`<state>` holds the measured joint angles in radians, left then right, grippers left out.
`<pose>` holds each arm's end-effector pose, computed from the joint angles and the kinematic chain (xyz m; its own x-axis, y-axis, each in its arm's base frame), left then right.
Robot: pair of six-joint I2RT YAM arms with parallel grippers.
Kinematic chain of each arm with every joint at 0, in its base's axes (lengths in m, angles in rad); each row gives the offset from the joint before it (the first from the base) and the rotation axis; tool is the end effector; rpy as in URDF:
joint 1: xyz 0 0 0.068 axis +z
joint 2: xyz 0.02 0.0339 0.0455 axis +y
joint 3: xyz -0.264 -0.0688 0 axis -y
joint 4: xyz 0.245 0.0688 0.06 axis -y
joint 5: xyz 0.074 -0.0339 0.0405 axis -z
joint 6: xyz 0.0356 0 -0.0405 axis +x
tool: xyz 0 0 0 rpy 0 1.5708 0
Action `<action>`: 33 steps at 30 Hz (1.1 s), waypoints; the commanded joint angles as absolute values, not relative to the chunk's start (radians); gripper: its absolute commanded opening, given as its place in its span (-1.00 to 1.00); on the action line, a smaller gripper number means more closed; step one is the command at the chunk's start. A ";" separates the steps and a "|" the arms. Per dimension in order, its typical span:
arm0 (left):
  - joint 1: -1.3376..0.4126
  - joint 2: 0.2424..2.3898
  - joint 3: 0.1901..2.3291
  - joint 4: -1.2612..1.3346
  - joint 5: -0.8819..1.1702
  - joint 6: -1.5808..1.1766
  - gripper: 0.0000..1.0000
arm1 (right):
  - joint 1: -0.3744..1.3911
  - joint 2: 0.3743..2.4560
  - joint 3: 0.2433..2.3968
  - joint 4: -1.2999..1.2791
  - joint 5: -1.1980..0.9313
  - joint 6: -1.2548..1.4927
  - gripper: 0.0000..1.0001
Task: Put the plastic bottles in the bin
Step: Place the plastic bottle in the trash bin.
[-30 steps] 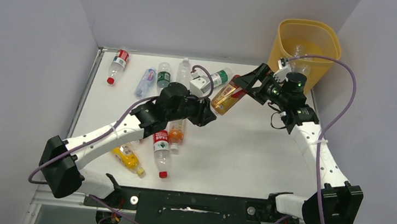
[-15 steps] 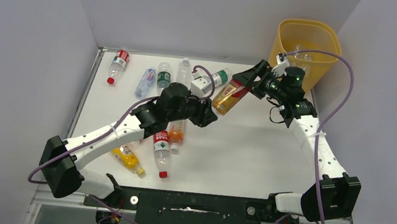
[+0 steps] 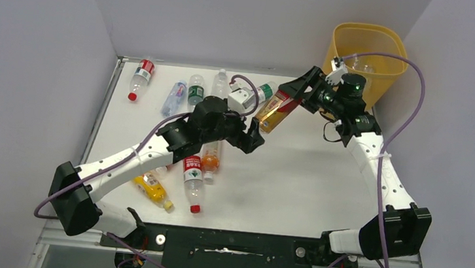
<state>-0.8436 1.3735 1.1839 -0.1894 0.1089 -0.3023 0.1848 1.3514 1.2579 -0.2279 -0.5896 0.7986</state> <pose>0.2110 -0.2430 0.3447 -0.4759 0.0896 -0.8749 0.6998 0.6412 -0.3150 0.3014 0.0765 0.3753 -0.6976 0.4753 -0.5362 -0.2459 0.5440 0.8022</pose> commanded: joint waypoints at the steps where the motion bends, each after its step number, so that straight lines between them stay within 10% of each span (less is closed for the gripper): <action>1: -0.842 1.330 1.250 -0.206 0.068 -0.283 0.64 | 0.173 1.381 1.371 -0.256 -0.558 0.737 -0.05; 33: -0.765 1.272 1.103 -0.240 0.017 -0.233 0.68 | -0.267 1.588 1.973 -0.261 -0.192 0.620 0.00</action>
